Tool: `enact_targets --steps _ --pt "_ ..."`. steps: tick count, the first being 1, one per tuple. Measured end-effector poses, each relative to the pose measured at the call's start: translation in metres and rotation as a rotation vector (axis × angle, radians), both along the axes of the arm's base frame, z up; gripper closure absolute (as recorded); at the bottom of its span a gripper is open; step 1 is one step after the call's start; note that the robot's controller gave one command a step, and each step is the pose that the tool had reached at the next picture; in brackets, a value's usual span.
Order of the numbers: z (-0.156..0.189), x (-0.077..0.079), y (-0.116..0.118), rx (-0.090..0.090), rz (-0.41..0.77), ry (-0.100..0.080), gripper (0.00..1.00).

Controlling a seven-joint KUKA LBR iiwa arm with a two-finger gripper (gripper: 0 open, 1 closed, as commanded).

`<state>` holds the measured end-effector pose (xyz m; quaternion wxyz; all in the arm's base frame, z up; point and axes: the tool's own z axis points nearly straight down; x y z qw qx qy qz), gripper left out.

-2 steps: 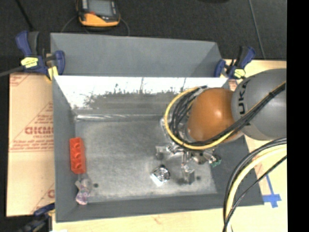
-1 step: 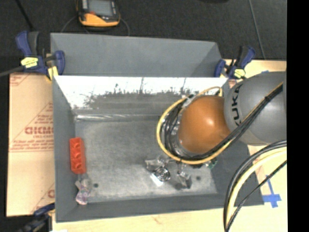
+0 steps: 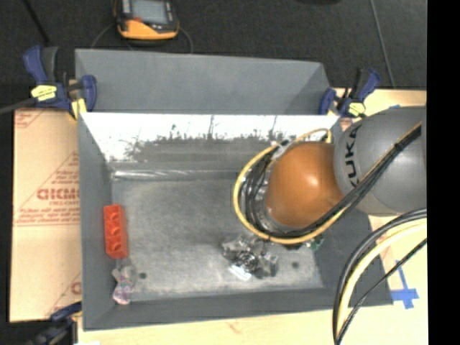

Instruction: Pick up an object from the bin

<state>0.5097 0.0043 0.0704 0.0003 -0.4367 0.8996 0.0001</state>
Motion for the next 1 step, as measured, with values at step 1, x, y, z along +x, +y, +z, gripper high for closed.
enact_targets --steps 1 --pt "0.1493 0.0324 -0.0228 -0.001 -0.004 -0.012 1.0"
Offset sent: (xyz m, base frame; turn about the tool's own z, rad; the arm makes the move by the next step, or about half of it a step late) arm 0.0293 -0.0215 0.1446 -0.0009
